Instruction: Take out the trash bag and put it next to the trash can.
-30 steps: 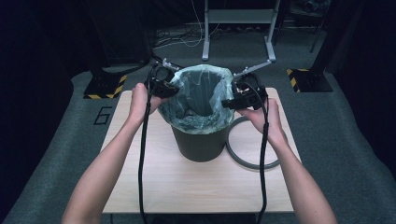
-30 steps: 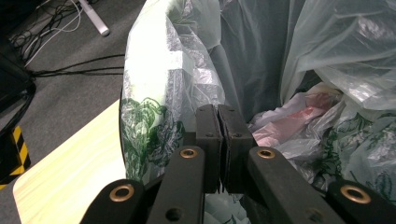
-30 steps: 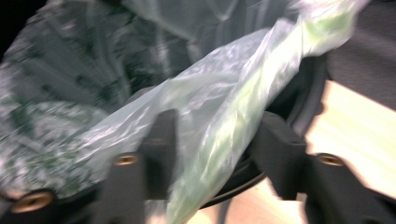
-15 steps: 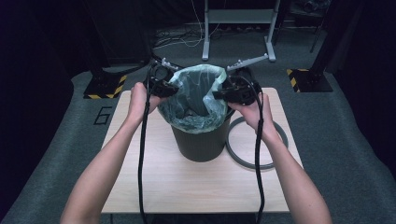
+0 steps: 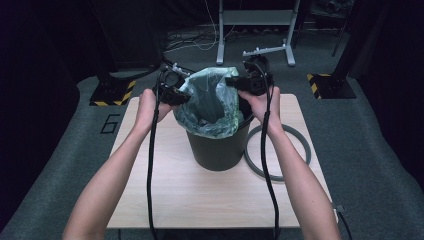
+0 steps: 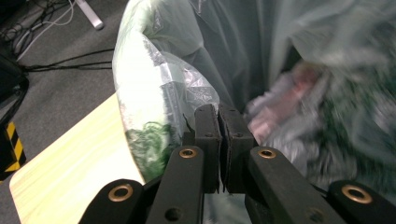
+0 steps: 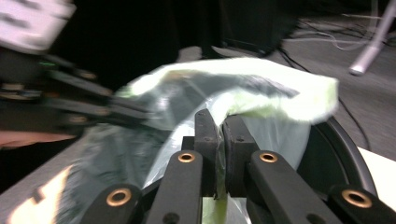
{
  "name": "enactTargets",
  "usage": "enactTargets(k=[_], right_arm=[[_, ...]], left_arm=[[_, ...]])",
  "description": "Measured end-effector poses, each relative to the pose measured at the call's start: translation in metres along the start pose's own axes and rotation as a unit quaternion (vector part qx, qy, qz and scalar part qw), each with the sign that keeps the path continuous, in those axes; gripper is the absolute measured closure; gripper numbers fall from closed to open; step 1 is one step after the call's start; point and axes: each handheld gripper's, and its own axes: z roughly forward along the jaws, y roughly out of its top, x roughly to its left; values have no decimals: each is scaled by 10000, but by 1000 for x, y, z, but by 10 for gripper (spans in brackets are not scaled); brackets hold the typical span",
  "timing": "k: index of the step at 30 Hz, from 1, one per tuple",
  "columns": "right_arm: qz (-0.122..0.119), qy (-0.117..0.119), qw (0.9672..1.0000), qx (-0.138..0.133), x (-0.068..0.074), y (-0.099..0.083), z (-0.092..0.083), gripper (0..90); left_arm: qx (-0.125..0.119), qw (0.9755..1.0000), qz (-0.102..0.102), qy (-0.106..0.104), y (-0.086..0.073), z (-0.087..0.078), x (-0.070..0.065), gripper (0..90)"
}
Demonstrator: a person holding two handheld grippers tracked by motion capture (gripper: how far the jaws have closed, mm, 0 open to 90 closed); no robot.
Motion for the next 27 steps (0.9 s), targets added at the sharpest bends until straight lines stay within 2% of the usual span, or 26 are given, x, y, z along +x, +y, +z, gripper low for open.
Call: enactTargets(k=[2,5,7,8,11,15,21,24,25,27], right_arm=[[-7,-125,9998,157,-5,-5,7,833],[-72,-226,9991,351,-9,-15,10,702],[-189,-331,9988,297,-5,-26,3,587],[-189,-331,9988,297,-5,-26,3,587],[-361,-398,9979,358,1,-36,-7,513],[-308,-282,9976,548,2,-48,-18,455],[-231,41,9966,786,6,-65,-29,459],[-286,93,9967,753,9,-69,-31,522],[-273,160,9966,764,10,-69,-30,563],[-369,134,9963,771,13,-68,-28,666]], left_arm=[[25,10000,27,-4,-1,-1,0,871],[38,10000,9,4,-3,-2,2,871],[58,10000,-9,11,-4,-3,3,871],[66,10000,-1,26,-6,-4,3,871],[45,10000,-28,0,-10,-5,4,871],[16,10000,-9,-25,-12,-10,1,873],[39,10000,88,-8,-11,-15,-3,877],[33,9999,120,3,-10,-16,-4,877],[32,9999,116,6,-10,-15,-4,877],[22,9999,117,0,-9,-15,-4,877]])
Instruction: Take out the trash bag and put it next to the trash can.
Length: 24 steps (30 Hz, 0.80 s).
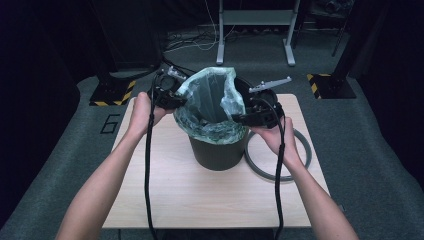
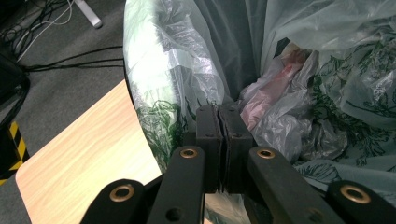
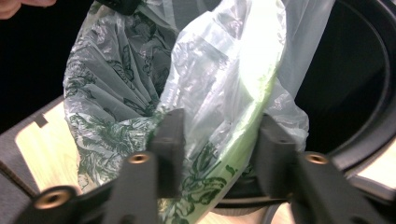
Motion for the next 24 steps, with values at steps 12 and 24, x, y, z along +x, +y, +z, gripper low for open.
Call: enactTargets(k=[12,24], right_arm=[[-281,465,9971,-534,25,25,-7,888],[-174,6,9921,-1243,24,73,-6,890]], left_arm=[[-36,10000,28,-28,2,-7,-1,879],[84,9999,95,-103,1,-1,-4,878]])
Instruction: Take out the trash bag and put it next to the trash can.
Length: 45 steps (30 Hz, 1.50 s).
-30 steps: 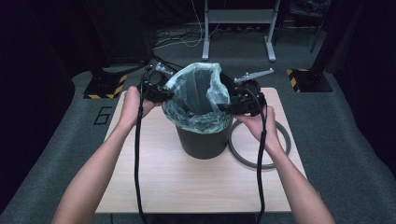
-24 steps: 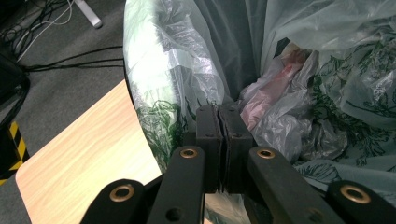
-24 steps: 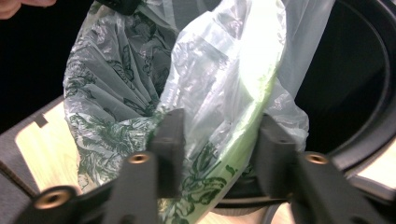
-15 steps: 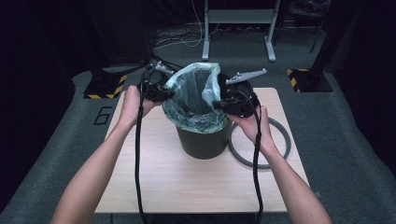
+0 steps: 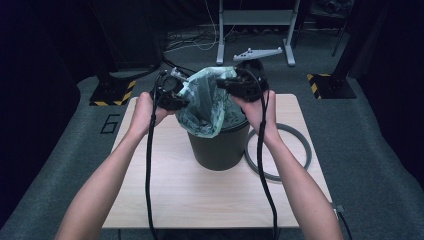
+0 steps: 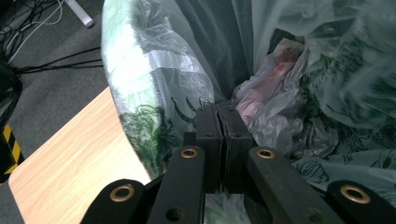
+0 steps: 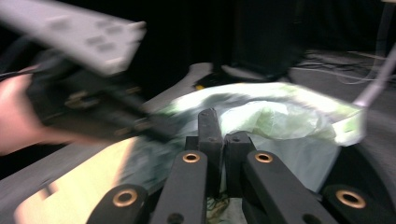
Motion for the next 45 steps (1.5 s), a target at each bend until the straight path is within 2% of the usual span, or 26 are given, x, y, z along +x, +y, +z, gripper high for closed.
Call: enactTargets(k=[1,2,3,4,6,9,11,14,18,19,20,21,23,26,29,31,34,36,37,38,39,42,44,45], right_arm=[[85,-63,9999,3,-7,0,3,890],[124,-230,9997,37,-14,-1,5,890],[243,-457,9986,146,-29,-7,10,889],[243,-457,9986,146,-29,-7,10,889],[295,-684,9968,299,-42,-15,15,890],[373,-864,9933,665,-59,-31,23,889],[377,-880,9919,831,-63,-39,26,889],[232,-887,9894,1124,-61,-48,29,887],[53,-841,9887,1237,-55,-52,28,887],[54,-825,9890,1225,-54,-53,26,887],[26,-812,9890,1232,-54,-53,25,887],[25,-810,9891,1226,-53,-53,24,886],[42,-783,9896,1206,-54,-53,23,884],[88,-734,9903,1175,-55,-54,22,868],[89,-710,9906,1167,-54,-56,22,848],[74,-692,9907,1169,-53,-57,22,842],[69,-621,9912,1163,-50,-57,21,792],[40,-566,9917,1156,-46,-57,19,709],[59,-501,9919,1169,-45,-57,18,684],[45,-465,9918,1188,-43,-57,18,646],[55,-460,9912,1241,-40,-57,18,605],[28,-295,9909,1316,-32,-57,17,589],[78,-101,9903,1382,-27,-58,16,574],[92,59,9887,1495,-24,-58,16,556]], left_arm=[[0,10000,-16,2,-1,-1,1,878],[19,10000,1,17,-2,-2,2,878],[3,10000,-34,35,-2,-4,3,879],[8,10000,-25,52,-3,-5,5,879],[-31,9999,-54,95,-4,-8,7,880],[-99,9998,-71,133,-4,-12,10,881],[-164,9997,-87,172,-1,-16,10,884],[-294,9993,-115,194,4,-21,9,885],[-294,9991,-40,317,9,-22,6,872],[-268,9991,-51,336,10,-21,7,853],[-260,9989,-80,384,10,-20,8,785],[-271,9986,-149,417,11,-18,9,680],[-296,9984,-226,431,11,-15,13,594],[-195,9978,-385,507,11,-7,18,420],[-87,9972,-476,575,9,0,22,361],[-18,9976,-423,543,7,5,23,418],[60,9982,-272,528,4,8,22,654],[99,9978,-157,632,4,7,18,752],[89,9978,-114,641,4,5,18,764],[59,9985,-119,540,5,3,17,820],[80,9985,-89,542,6,1,15,846],[41,9985,-28,541,9,-4,11,865],[-55,9987,-3,507,12,-10,10,869],[-104,9987,-23,489,14,-13,9,869]])
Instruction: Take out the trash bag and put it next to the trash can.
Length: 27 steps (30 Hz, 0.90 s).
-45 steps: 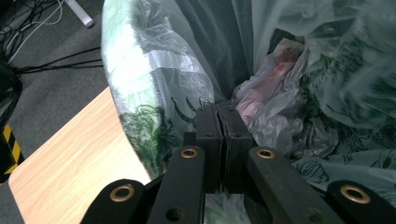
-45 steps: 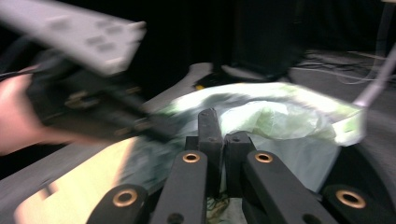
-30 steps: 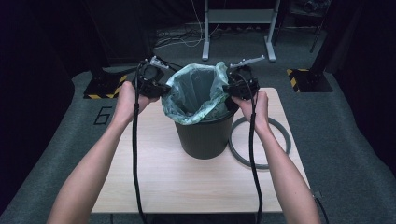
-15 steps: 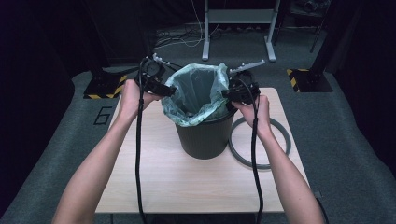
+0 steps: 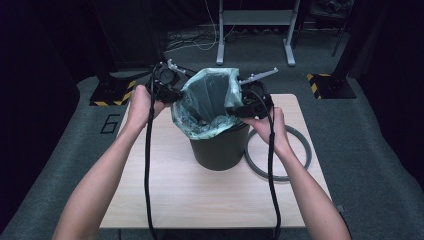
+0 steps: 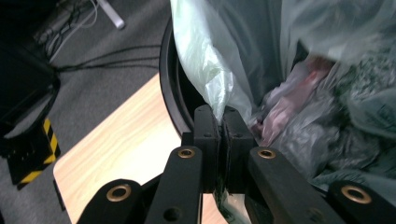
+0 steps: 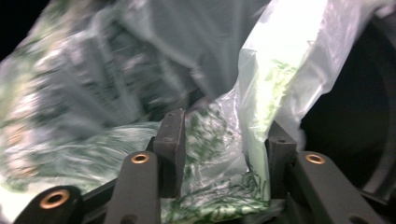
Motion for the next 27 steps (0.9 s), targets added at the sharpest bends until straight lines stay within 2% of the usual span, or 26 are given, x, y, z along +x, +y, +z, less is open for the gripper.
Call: enactTargets(k=[2,5,9,11,12,13,15,19,21,22,24,27], right_arm=[[-22,168,9998,68,4,-1,1,590],[-102,285,9995,114,9,-1,1,724],[-114,634,9977,-215,11,2,-3,849],[-91,742,9964,-409,12,5,-6,870],[-96,770,9949,-649,13,10,-10,883],[-96,770,9949,-649,13,10,-10,883],[-74,683,9937,-882,13,16,-14,888],[30,381,9902,-1345,8,33,-21,892],[48,159,9894,-1440,5,39,-21,893],[103,124,9890,-1470,3,42,-19,893],[107,-35,9894,-1451,0,46,-15,893],[103,-178,9906,-1353,-2,48,-7,893]], left_arm=[[-63,10000,-11,-5,3,-4,0,871],[-158,9999,-32,-23,10,-11,1,871],[-292,9995,-65,-45,18,-20,3,871],[-343,9994,-93,-51,21,-23,4,871],[-359,9993,-87,-43,23,-24,4,870],[-380,9992,-127,-90,25,-24,4,870],[-394,9991,-120,-126,28,-22,3,870],[-483,9974,-192,-502,30,-13,-4,863],[-510,9954,-264,-766,31,-7,-7,856],[-535,9939,-274,-929,31,-5,-9,852],[-552,9922,-287,-1082,31,1,-14,840],[-521,9882,-318,-1405,30,9,-19,798]])
